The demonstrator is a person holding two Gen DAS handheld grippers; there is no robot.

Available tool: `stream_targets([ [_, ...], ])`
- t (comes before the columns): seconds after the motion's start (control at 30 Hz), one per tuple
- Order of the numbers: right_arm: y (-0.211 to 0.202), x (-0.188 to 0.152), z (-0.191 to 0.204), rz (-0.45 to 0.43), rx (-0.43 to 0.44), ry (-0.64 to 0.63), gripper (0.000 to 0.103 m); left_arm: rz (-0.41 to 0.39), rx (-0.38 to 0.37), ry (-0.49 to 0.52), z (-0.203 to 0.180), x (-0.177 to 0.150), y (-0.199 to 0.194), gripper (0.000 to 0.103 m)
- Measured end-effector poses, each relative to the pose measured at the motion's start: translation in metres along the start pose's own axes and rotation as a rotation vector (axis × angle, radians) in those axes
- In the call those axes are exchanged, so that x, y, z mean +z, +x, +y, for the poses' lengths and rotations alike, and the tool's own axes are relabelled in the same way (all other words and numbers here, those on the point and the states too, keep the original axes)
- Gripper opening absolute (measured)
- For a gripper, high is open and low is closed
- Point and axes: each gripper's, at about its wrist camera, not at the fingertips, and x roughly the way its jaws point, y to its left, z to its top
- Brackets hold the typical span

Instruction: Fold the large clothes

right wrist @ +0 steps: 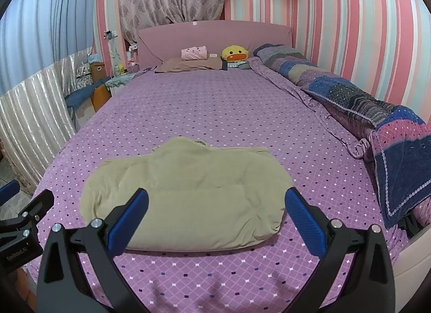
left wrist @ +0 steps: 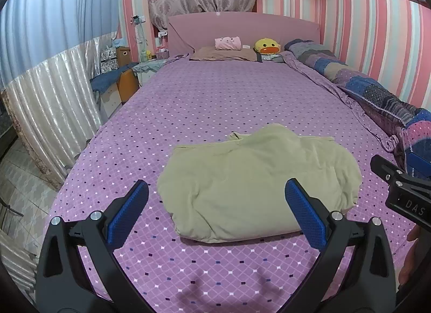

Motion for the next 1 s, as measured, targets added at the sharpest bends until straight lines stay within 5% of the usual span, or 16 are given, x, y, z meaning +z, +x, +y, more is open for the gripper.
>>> stream_targets([
  [1.0,0.0010,-0.0036,-0.0021,0.008,-0.015,0.005,0.101,0.001,0.012,0.003,0.0016,0.0011,0.0009,0.100],
])
